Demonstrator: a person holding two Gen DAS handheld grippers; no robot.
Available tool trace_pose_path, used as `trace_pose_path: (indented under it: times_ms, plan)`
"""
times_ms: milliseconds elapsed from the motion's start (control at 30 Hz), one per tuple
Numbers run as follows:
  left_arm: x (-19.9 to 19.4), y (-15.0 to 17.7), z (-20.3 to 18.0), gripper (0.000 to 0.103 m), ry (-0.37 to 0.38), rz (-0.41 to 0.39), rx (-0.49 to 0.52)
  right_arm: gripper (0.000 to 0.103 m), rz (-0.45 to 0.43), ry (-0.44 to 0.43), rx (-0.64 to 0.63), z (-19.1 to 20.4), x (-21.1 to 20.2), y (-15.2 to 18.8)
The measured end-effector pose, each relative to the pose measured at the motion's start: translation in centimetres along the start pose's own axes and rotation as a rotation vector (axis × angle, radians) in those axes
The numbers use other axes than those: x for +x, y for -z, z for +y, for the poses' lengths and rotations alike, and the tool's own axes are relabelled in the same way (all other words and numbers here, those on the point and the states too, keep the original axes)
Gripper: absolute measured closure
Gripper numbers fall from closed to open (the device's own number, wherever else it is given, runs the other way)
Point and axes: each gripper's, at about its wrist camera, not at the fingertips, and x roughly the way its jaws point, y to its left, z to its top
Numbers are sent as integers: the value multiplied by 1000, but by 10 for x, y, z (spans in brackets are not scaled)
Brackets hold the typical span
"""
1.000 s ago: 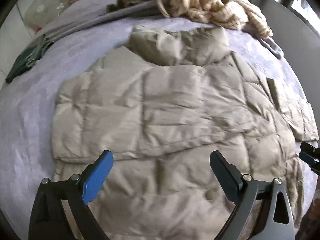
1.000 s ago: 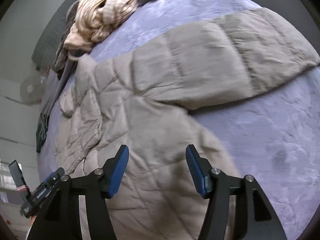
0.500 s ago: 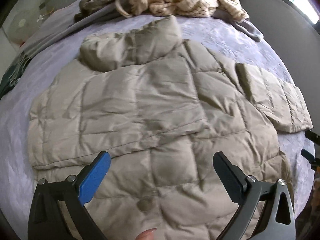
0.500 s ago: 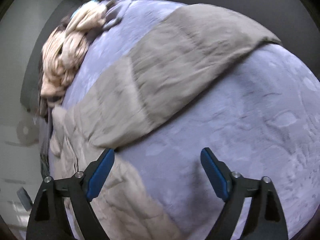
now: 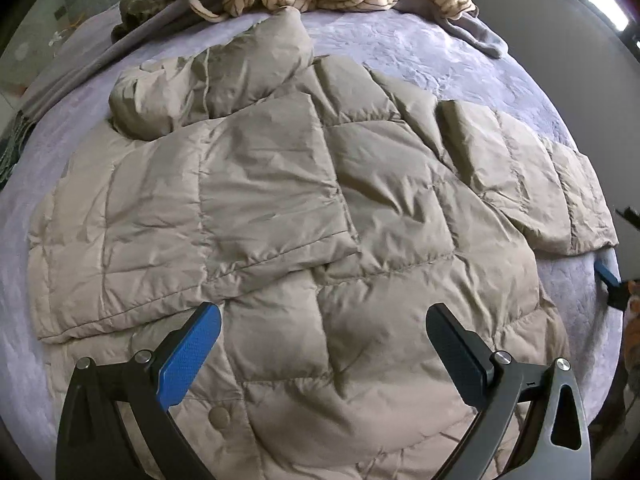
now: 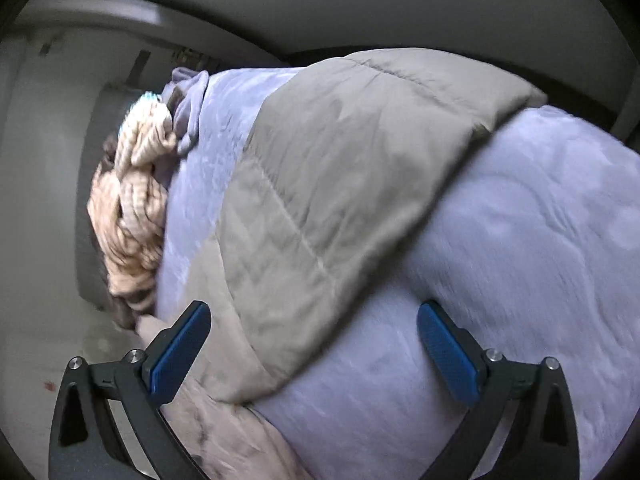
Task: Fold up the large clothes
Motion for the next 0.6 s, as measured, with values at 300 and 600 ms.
trace_pose_path:
  times_ms: [300, 600]
  plan:
    - [-5, -7, 0, 0, -8, -28, -17, 0, -39, -176, 152, 5, 16, -37]
    - [-18, -5, 31, 0, -26, -64, -75, 94, 16, -198, 210, 14, 23, -41]
